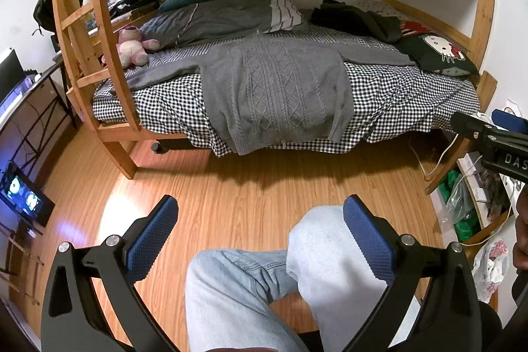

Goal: Fold large clothes

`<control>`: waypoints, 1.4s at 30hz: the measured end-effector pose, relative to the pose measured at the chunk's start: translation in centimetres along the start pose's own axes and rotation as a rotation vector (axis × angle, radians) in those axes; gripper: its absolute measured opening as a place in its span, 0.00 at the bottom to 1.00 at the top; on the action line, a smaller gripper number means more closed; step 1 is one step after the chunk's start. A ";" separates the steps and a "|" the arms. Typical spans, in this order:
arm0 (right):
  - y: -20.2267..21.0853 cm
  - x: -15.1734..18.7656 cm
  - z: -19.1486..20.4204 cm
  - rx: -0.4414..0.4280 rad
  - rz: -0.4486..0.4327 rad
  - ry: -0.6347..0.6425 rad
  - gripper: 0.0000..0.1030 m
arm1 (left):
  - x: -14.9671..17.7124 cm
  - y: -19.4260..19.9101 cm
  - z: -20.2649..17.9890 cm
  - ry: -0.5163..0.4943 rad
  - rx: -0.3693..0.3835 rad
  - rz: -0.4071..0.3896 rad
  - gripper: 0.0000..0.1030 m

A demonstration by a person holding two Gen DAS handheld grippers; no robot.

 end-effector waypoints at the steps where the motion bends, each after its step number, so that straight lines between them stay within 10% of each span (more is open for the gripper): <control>1: 0.0 0.0 0.0 0.001 0.001 -0.001 0.98 | 0.0 0.0 0.0 0.000 0.002 0.000 0.96; 42: -0.2 0.5 0.3 -0.023 0.009 0.010 0.98 | -0.1 -0.6 -0.7 -0.021 0.017 0.004 0.96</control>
Point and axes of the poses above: each gripper's, at about its wrist camera, not at the fingertips, and y roughly against the way its jaws point, z to its left, x to its underside, the point moved 6 cm from there along -y, roughly the way its jaws point, and after that the axes turned 12 degrees about -x, right-handed, at the moved point
